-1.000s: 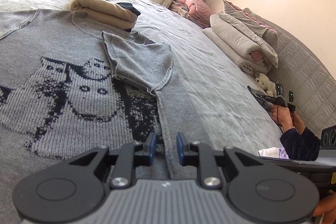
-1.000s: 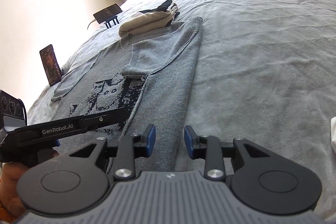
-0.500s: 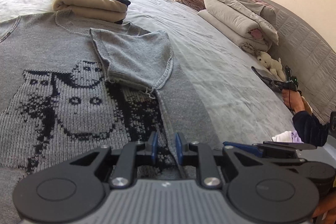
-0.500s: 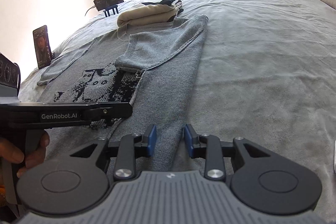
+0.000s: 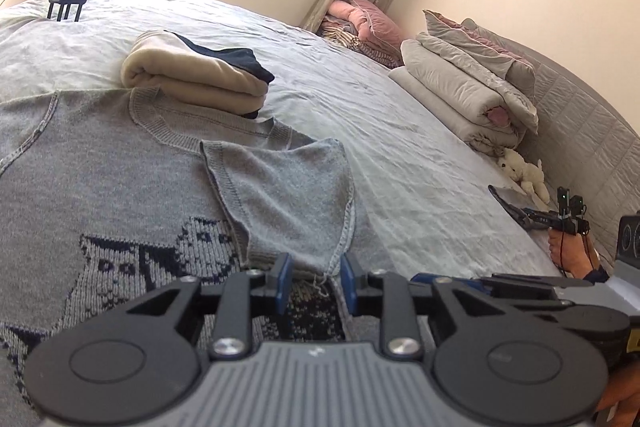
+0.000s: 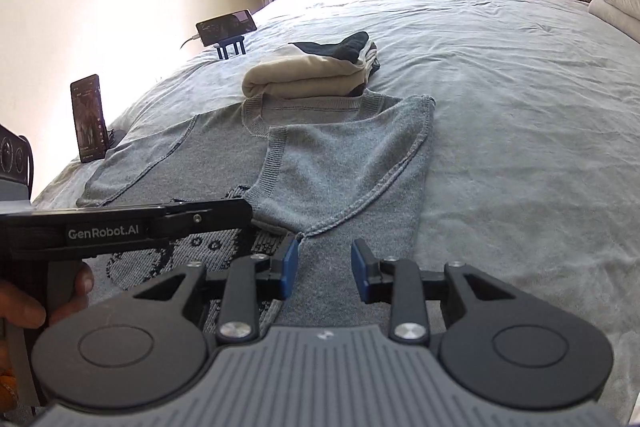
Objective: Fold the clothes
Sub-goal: 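Open both grippers and move them back toward the sweater collar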
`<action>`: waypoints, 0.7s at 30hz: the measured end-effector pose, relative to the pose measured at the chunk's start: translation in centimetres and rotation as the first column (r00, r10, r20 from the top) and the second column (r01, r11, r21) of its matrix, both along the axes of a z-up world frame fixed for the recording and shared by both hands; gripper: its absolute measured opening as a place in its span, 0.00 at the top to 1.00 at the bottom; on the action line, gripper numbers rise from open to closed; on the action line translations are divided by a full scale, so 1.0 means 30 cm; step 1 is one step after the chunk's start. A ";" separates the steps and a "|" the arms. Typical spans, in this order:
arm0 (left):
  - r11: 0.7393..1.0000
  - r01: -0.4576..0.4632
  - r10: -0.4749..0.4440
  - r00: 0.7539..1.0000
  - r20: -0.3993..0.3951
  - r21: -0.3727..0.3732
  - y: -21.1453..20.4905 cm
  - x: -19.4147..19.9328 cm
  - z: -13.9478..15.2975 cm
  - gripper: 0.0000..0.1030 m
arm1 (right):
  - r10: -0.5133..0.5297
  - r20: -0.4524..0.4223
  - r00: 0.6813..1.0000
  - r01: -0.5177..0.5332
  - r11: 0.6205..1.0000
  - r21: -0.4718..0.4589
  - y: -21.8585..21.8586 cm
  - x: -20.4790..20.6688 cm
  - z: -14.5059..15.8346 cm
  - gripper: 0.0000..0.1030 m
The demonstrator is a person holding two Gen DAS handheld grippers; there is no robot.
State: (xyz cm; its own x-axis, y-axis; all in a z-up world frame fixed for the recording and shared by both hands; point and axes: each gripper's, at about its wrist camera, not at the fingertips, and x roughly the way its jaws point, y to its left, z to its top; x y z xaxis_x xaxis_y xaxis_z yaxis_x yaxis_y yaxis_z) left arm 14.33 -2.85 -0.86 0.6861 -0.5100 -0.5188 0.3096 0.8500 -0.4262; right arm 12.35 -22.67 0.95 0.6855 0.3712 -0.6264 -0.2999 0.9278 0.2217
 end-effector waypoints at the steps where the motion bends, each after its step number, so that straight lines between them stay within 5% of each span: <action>1: 1.000 0.000 0.000 1.000 -0.001 0.009 -0.003 0.023 -0.006 0.75 | -0.001 0.001 1.000 0.001 1.000 0.006 -0.001 0.020 0.000 0.68; 6: 0.997 0.032 -0.026 0.997 -0.074 0.071 -0.009 0.085 -0.087 0.76 | 0.006 -0.025 1.000 -0.005 0.999 0.040 0.010 0.120 -0.031 0.68; 11: 0.990 0.074 -0.070 0.997 -0.034 0.117 0.041 0.009 -0.105 0.75 | 0.024 -0.076 0.997 -0.023 1.000 0.010 0.051 0.169 -0.086 0.68; 14: 0.993 0.083 -0.078 0.995 -0.062 0.087 0.099 -0.014 -0.088 0.74 | 0.031 -0.063 0.997 -0.032 0.999 -0.003 0.073 0.167 -0.081 0.66; 21: 0.992 -0.032 0.043 0.995 -0.090 0.118 0.250 -0.070 -0.029 0.54 | 0.074 -0.045 0.996 -0.073 0.997 0.011 0.143 0.182 -0.041 0.66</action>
